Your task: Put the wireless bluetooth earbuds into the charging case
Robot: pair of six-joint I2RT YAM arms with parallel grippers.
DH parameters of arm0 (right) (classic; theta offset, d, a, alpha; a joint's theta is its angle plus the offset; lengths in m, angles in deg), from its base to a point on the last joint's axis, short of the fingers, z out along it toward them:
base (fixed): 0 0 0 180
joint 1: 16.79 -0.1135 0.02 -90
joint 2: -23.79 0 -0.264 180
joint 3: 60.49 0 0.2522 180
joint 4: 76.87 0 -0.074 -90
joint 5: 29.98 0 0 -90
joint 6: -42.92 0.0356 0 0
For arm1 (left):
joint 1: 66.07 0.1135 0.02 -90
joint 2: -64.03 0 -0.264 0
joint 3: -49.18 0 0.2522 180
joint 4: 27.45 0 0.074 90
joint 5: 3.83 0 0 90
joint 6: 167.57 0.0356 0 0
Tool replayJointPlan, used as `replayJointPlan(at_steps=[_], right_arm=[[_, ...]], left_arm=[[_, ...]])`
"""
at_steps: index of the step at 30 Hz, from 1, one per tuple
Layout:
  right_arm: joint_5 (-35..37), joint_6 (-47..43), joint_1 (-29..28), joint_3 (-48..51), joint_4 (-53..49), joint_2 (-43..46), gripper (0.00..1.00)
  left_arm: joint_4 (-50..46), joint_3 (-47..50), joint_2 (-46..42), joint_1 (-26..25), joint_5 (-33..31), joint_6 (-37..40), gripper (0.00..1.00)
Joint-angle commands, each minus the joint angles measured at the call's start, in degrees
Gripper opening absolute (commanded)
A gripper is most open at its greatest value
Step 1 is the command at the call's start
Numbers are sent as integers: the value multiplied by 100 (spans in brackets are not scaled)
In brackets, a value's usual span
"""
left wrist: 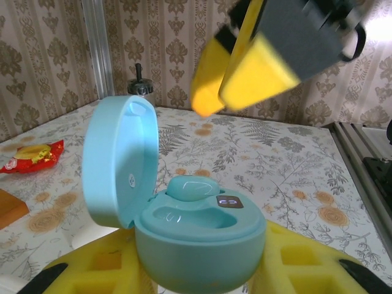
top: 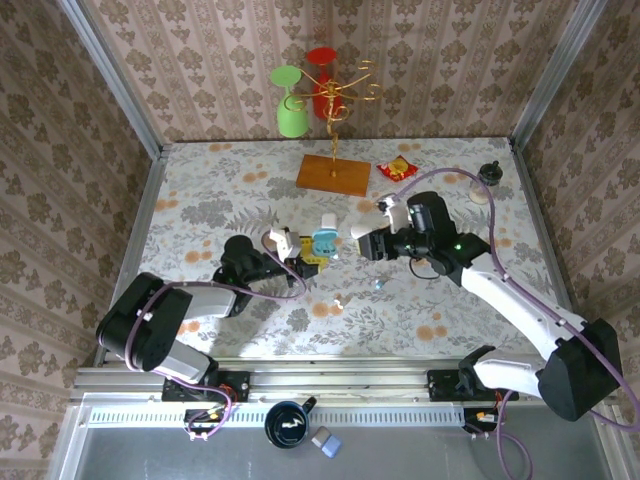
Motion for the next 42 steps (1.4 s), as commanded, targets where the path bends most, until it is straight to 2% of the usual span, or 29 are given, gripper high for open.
replayJointPlan(at_steps=[1, 8, 17, 23, 29, 32, 42], right_arm=[[350, 639, 271, 337, 49, -119, 56], [727, 1151, 418, 191, -667, -1350, 54], [-320, 840, 398, -157, -481, -2311, 50], [-220, 593, 357, -318, -586, -2781, 50], [-223, 534, 357, -134, -662, -2820, 50], [-450, 552, 344, 53, -640, -2761, 49], [-513, 674, 62, 426, -579, -2440, 50]], left_arm=[[102, 16, -180, 83, -24, 103, 25], [-111, -51, -279, 92, -1, 148, 25], [-122, -6, -298, 83, -23, 130, 25], [-151, -15, -307, 83, -79, 125, 25], [-259, 50, -436, 92, -102, 200, 25], [-385, 68, -464, 92, -163, 294, 25], [-472, 68, -537, 105, -175, 381, 25]])
